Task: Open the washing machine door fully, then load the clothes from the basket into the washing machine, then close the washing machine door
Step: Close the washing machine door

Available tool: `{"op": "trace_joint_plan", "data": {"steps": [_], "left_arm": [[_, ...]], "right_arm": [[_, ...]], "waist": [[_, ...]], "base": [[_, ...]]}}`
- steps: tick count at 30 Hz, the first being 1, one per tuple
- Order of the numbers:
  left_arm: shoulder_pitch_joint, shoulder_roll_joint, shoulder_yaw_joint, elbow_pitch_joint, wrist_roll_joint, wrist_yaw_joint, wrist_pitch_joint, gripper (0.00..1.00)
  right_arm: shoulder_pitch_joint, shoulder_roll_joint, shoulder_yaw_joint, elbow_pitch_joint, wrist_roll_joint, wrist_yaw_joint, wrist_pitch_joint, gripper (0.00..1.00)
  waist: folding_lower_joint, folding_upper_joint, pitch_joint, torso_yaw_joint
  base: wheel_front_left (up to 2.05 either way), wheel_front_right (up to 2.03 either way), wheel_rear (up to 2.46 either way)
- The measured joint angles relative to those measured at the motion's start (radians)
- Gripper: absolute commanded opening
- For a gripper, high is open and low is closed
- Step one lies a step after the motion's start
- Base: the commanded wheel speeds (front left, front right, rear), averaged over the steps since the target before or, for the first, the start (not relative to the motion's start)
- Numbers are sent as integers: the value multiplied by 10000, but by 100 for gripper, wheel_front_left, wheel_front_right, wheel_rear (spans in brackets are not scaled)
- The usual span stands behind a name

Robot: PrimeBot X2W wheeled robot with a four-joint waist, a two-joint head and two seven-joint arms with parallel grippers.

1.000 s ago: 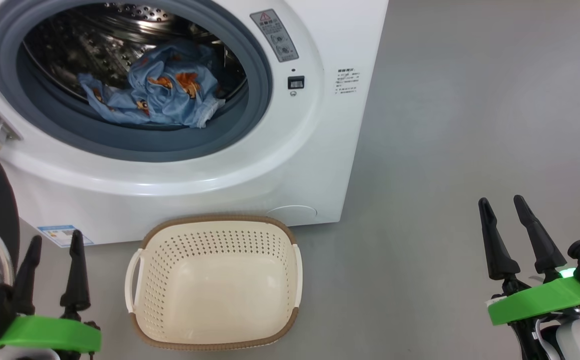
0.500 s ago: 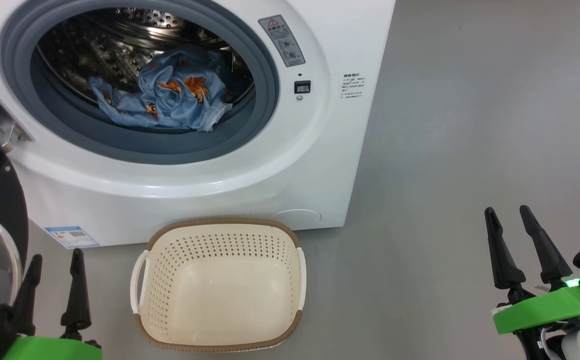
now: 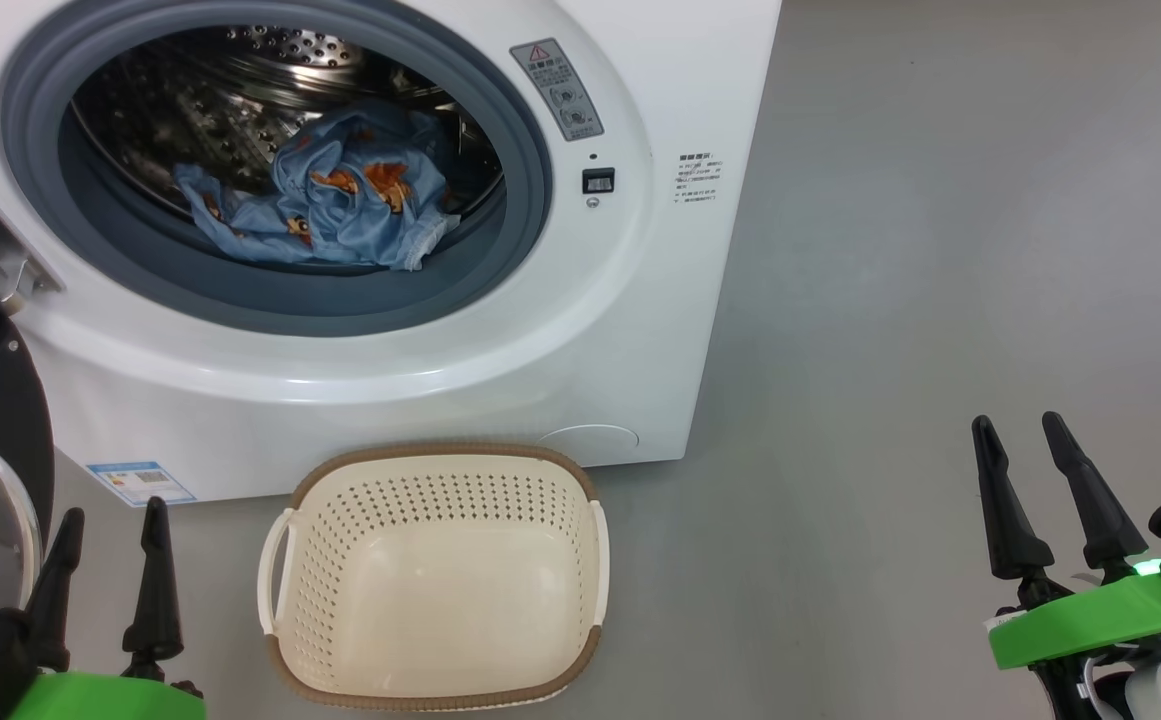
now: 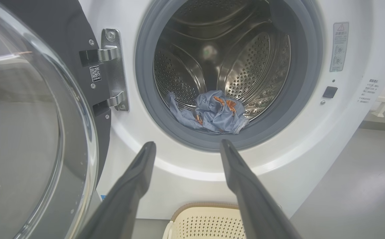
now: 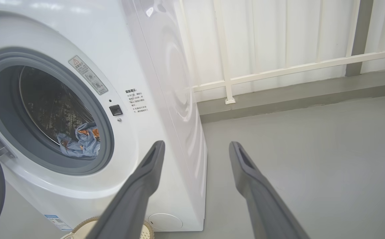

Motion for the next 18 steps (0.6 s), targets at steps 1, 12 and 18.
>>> {"op": "trace_joint_plan", "data": {"steps": [1, 12, 18], "left_arm": [[0, 0, 0, 0, 0, 0, 0, 100], [-5, 0, 33, 0, 0, 0, 0, 100], [-5, 2, 38, 0, 2, 0, 0, 100]], "right_arm": [[12, 0, -2, -2, 0, 0, 0, 100], [66, 8, -17, -8, 0, 0, 0, 100], [68, 8, -23, -10, 0, 0, 0, 100]], "waist": [[0, 0, 0, 0], [0, 0, 5, 2], [0, 0, 5, 26]], "base": [[-1, 1, 0], [-78, 77, 1], [-128, 128, 0]]}}
